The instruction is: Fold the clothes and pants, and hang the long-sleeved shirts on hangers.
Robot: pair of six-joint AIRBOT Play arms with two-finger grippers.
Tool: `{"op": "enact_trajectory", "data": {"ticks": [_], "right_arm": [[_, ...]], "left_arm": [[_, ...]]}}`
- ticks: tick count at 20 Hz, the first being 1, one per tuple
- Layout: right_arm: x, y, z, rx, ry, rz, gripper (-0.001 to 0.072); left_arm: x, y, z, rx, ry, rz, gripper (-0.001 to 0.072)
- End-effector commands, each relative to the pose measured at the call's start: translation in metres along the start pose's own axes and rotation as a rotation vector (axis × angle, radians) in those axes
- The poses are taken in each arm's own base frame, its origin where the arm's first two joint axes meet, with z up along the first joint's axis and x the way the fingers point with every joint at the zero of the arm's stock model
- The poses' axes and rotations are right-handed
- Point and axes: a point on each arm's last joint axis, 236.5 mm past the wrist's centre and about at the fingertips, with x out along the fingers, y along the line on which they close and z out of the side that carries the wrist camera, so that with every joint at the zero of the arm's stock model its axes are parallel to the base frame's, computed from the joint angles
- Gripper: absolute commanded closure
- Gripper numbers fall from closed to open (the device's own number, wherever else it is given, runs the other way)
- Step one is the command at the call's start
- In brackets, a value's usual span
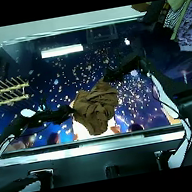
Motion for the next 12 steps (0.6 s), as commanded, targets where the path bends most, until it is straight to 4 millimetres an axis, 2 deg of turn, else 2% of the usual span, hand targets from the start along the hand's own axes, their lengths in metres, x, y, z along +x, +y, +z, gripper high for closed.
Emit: {"op": "enact_trajectory", "data": {"ticks": [1, 2, 5, 6, 7, 9, 10, 11, 12], "right_arm": [[-0.018, 0.018, -0.004, -0.032, 0.004, 0.012, 0.0682], [-0.023, 0.023, -0.004, -0.044, 0.001, 0.012, 0.0682], [-0.038, 0.038, -0.002, -0.074, -0.023, 0.018, 0.0682], [-0.044, 0.042, -0.001, -0.085, -0.034, 0.019, 0.0682], [-0.049, 0.047, 0.0, -0.096, -0.044, 0.019, 0.0682], [-0.063, 0.057, 0.0, -0.129, -0.063, 0.013, 0.0682], [-0.075, 0.062, 0.001, -0.163, -0.087, -0.01, 0.0682], [-0.095, 0.064, 0.007, -0.21, -0.132, -0.059, 0.0682], [-0.12, 0.068, 0.015, -0.253, -0.19, -0.104, 0.0682]], "left_arm": [[0.019, 0.004, 0.006, 0.009, -0.026, 0.006, -0.0013], [0.021, 0.001, 0.006, 0.015, -0.023, 0.004, 0.0014], [0.033, -0.014, 0.002, 0.034, 0.002, -0.016, 0.034], [0.037, -0.02, 0.0, 0.051, 0.012, -0.021, 0.0541], [0.038, -0.029, 0.001, 0.076, 0.01, -0.03, 0.0689], [0.027, -0.051, 0.017, 0.111, -0.027, -0.065, 0.0689], [0.015, -0.063, 0.031, 0.129, -0.065, -0.087, 0.069], [-0.007, -0.075, 0.052, 0.154, -0.131, -0.107, 0.0691], [-0.037, -0.087, 0.076, 0.169, -0.213, -0.122, 0.0692]]}}
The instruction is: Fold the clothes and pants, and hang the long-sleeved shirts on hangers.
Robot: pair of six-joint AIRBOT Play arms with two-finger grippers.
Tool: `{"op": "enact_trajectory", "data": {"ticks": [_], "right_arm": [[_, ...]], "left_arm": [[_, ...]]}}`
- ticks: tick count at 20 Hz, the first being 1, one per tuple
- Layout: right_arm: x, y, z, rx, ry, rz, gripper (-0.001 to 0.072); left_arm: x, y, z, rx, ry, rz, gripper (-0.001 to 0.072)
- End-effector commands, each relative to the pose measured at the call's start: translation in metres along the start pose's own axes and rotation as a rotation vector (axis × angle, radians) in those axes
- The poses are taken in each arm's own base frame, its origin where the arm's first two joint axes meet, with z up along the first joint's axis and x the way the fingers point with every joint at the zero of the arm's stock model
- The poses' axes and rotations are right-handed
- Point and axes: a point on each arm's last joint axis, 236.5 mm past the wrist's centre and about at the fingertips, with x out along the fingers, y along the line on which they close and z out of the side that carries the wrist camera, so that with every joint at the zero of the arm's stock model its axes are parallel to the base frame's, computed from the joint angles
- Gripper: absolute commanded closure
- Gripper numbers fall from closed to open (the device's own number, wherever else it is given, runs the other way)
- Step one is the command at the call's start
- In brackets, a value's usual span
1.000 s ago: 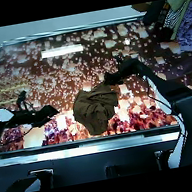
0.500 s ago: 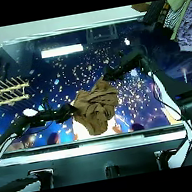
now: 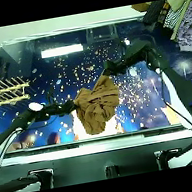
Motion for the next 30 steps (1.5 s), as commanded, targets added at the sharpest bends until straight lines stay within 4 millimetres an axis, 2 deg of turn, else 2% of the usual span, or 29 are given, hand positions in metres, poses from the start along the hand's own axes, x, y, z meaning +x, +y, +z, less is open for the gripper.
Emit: {"op": "enact_trajectory", "data": {"ticks": [1, 3, 4, 6, 7, 8, 10, 12, 14, 16, 17, 18, 19, 21, 23, 25, 27, 30], "right_arm": [[-0.071, 0.011, 0.029, -0.124, -0.165, -0.128, 0.0682], [-0.159, 0.037, 0.061, -0.187, -0.392, -0.18, 0.0682], [-0.208, 0.06, 0.072, -0.226, -0.526, -0.182, 0.0682], [-0.296, 0.112, 0.073, -0.328, -0.757, -0.185, 0.0682], [-0.338, 0.143, 0.063, -0.393, -0.861, -0.184, 0.0682], [-0.376, 0.173, 0.047, -0.452, -0.955, -0.185, 0.0682], [-0.436, 0.219, 0.009, -0.536, -1.101, -0.182, 0.0682], [-0.492, 0.247, -0.031, -0.557, -1.257, -0.2, 0.0682], [-0.538, 0.259, -0.064, -0.54, -1.397, -0.23, 0.0682], [-0.569, 0.26, -0.084, -0.501, -1.497, -0.257, 0.0682], [-0.573, 0.255, -0.085, -0.477, -1.507, -0.273, 0.0682], [-0.57, 0.247, -0.081, -0.447, -1.494, -0.286, 0.0682], [-0.559, 0.236, -0.071, -0.415, -1.452, -0.302, 0.0682], [-0.514, 0.198, -0.043, -0.322, -1.282, -0.35, 0.0682], [-0.445, 0.138, -0.01, -0.152, -1.036, -0.398, 0.0681], [-0.361, 0.07, 0.011, -0.015, -0.744, -0.459, 0.0681], [-0.275, 0.004, 0.02, 0.11, -0.472, -0.486, 0.0681], [-0.154, -0.093, 0.023, 0.27, -0.187, -0.497, 0.0682]], "left_arm": [[-0.071, -0.036, 0.073, 0.068, -0.215, -0.037, 0.0692], [-0.158, -0.065, 0.122, 0.179, -0.407, -0.029, 0.0692], [-0.206, -0.084, 0.139, 0.245, -0.503, -0.024, 0.0692], [-0.315, -0.134, 0.156, 0.391, -0.733, -0.004, 0.0692], [-0.363, -0.16, 0.155, 0.453, -0.843, 0.003, 0.0691], [-0.412, -0.189, 0.144, 0.517, -0.953, -0.001, 0.069], [-0.485, -0.236, 0.11, 0.622, -1.129, 0.0, 0.069], [-0.534, -0.265, 0.07, 0.67, -1.263, 0.006, 0.069], [-0.566, -0.267, 0.041, 0.603, -1.368, 0.029, 0.069], [-0.583, -0.257, 0.027, 0.509, -1.427, 0.06, 0.0689], [-0.581, -0.253, 0.026, 0.493, -1.416, 0.072, 0.0689], [-0.57, -0.246, 0.029, 0.481, -1.369, 0.086, 0.0689], [-0.555, -0.236, 0.036, 0.458, -1.301, 0.092, 0.0688], [-0.508, -0.203, 0.051, 0.381, -1.097, 0.109, 0.0688], [-0.445, -0.154, 0.062, 0.272, -0.84, 0.114, 0.0688], [-0.379, -0.108, 0.067, 0.189, -0.625, 0.111, 0.0688], [-0.304, -0.065, 0.066, 0.145, -0.449, 0.106, 0.0688], [-0.199, 0.003, 0.056, 0.015, -0.309, 0.137, 0.0688]]}}
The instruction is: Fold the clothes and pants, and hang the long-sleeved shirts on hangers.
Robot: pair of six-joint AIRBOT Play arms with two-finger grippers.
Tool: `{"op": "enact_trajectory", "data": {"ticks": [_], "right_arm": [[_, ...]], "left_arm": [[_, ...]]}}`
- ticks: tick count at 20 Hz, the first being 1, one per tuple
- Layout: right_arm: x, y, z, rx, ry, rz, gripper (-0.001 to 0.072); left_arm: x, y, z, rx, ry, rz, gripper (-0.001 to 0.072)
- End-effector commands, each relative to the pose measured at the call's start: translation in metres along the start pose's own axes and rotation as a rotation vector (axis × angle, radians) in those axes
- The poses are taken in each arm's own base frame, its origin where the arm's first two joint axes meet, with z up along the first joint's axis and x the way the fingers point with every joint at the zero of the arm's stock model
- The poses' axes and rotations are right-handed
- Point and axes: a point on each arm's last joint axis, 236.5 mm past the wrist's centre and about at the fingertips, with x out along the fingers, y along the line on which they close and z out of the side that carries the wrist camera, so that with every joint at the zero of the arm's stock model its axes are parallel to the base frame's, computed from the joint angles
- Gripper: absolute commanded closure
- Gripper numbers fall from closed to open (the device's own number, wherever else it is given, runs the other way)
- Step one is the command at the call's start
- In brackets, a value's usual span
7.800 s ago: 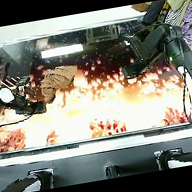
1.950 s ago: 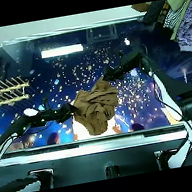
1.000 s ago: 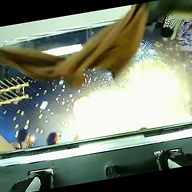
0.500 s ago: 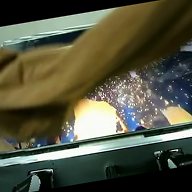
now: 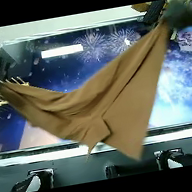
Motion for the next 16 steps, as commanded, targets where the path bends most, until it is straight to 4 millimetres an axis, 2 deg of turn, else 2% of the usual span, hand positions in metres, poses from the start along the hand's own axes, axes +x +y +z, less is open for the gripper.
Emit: {"op": "enact_trajectory", "data": {"ticks": [1, 3, 5, 6, 8, 9, 10, 11, 13, 15, 16], "right_arm": [[0.153, -0.043, -0.088, 0.115, 0.399, -0.074, 0.0681], [0.221, -0.055, -0.121, 0.185, 0.48, -0.064, 0.0681], [0.263, -0.057, -0.145, 0.274, 0.518, -0.032, 0.067], [0.273, -0.055, -0.148, 0.304, 0.516, -0.016, 0.0603], [0.278, -0.048, -0.142, 0.341, 0.49, 0.015, 0.0397], [0.272, -0.047, -0.134, 0.325, 0.479, 0.028, 0.029], [0.26, -0.047, -0.123, 0.276, 0.472, 0.052, 0.022], [0.243, -0.048, -0.114, 0.215, 0.468, 0.081, 0.0218], [0.197, -0.063, -0.095, 0.091, 0.468, 0.106, 0.0221], [0.145, -0.089, -0.083, 0.021, 0.48, 0.106, 0.0221], [0.125, -0.103, -0.085, 0.026, 0.491, 0.098, 0.0221]], "left_arm": [[0.103, 0.062, -0.085, -0.102, 0.188, 0.071, 0.0689], [0.141, 0.088, -0.111, -0.132, 0.215, 0.124, 0.0688], [0.166, 0.102, -0.12, -0.153, 0.228, 0.154, 0.0689], [0.173, 0.108, -0.12, -0.157, 0.226, 0.166, 0.0688], [0.18, 0.112, -0.115, -0.161, 0.217, 0.175, 0.0689], [0.181, 0.112, -0.11, -0.159, 0.206, 0.173, 0.0688], [0.18, 0.11, -0.105, -0.158, 0.198, 0.17, 0.0688], [0.179, 0.11, -0.099, -0.158, 0.185, 0.168, 0.0688], [0.178, 0.107, -0.09, -0.154, 0.168, 0.161, 0.0689], [0.176, 0.104, -0.086, -0.154, 0.171, 0.154, 0.0688], [0.174, 0.104, -0.087, -0.157, 0.179, 0.152, 0.0688]]}}
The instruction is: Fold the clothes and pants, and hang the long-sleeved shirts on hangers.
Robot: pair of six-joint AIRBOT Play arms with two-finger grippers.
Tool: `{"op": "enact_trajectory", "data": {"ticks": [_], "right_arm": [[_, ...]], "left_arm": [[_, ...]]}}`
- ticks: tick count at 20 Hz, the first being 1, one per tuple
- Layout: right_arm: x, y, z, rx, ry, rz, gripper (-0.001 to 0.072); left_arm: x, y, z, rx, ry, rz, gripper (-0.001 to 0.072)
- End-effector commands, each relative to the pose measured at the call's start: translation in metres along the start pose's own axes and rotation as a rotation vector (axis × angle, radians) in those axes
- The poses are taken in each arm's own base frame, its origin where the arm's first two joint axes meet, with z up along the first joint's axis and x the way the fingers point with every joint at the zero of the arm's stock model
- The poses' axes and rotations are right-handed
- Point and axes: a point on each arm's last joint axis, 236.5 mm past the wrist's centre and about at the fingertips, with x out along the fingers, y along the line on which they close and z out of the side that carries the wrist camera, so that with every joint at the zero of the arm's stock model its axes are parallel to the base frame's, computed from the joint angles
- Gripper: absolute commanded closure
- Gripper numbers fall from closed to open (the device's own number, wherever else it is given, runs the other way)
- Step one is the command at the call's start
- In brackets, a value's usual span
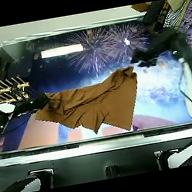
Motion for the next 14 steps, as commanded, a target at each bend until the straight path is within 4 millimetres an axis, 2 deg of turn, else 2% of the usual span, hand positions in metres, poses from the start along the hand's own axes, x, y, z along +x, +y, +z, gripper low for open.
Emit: {"op": "enact_trajectory", "data": {"ticks": [1, 2, 3, 5, 6, 7, 10, 11, 14], "right_arm": [[-0.068, -0.037, -0.034, -0.052, 0.052, -0.005, 0.0221], [-0.072, -0.049, -0.051, -0.004, 0.069, -0.001, 0.0221], [-0.067, -0.057, -0.078, 0.049, 0.109, 0.014, 0.0221], [-0.046, -0.059, -0.144, 0.121, 0.217, 0.058, 0.022], [-0.035, -0.051, -0.175, 0.169, 0.257, 0.106, 0.022], [-0.025, -0.035, -0.2, 0.227, 0.274, 0.181, 0.0219], [0.001, 0.015, -0.253, 0.326, 0.276, 0.326, 0.0207], [0.011, 0.029, -0.271, 0.34, 0.285, 0.327, 0.0159], [0.047, 0.065, -0.325, 0.329, 0.342, 0.261, 0.0129]], "left_arm": [[-0.003, -0.001, 0.001, -0.001, 0.017, -0.004, 0.0688], [-0.003, -0.002, -0.004, 0.0, 0.034, -0.005, 0.0688], [-0.003, -0.002, -0.007, 0.0, 0.049, -0.006, 0.0688], [-0.003, -0.002, -0.014, 0.0, 0.078, -0.008, 0.0689], [-0.003, -0.002, -0.016, 0.0, 0.088, -0.008, 0.0688], [-0.004, -0.002, -0.018, 0.0, 0.096, -0.009, 0.0688], [-0.004, -0.003, -0.024, 0.0, 0.119, -0.009, 0.0688], [-0.004, -0.003, -0.025, 0.0, 0.126, -0.01, 0.0688], [-0.005, -0.003, -0.029, 0.0, 0.141, -0.011, 0.0688]]}}
